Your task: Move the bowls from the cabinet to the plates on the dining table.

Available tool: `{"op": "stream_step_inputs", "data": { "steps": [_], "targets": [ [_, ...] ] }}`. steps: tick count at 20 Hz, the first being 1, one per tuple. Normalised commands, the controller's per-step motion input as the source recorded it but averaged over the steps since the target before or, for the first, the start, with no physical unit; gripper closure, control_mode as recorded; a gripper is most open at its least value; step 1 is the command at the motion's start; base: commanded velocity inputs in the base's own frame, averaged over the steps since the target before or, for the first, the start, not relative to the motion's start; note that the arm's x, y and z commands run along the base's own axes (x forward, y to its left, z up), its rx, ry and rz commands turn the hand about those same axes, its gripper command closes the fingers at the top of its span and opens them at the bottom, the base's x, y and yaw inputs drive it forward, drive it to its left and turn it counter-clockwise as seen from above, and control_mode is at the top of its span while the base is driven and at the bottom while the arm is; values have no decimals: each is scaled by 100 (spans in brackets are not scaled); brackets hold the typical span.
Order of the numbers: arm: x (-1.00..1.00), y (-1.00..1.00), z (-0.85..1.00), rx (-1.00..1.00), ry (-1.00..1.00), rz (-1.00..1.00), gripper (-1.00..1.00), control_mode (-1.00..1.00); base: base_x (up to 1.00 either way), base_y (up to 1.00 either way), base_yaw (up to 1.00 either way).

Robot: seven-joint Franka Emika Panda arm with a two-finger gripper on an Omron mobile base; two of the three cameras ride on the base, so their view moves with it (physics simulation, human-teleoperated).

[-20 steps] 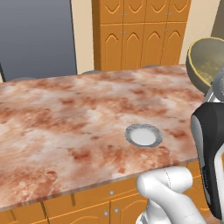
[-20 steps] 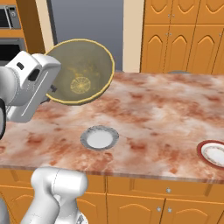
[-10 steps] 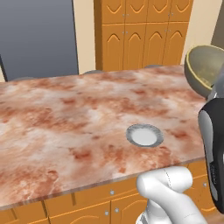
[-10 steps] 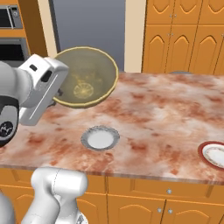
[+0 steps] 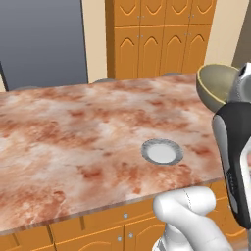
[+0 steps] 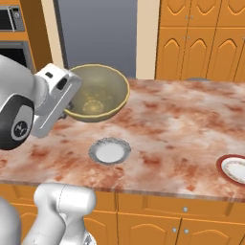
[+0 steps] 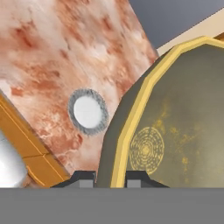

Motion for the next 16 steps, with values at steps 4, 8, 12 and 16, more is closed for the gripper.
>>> {"op": "stream_step_inputs", "data": {
  "steps": [4, 8, 12, 16],
  "targets": [
    [36, 7, -30, 0, 17, 2, 100, -100, 0, 0, 0],
    [37, 13, -33, 0, 17, 2, 100, -100, 0, 0, 0],
    [41, 13, -47, -2, 12, 0, 100, -100, 0, 0, 0],
    [42, 17, -52, -3, 8, 0, 100, -100, 0, 0, 0]
  ]
}}
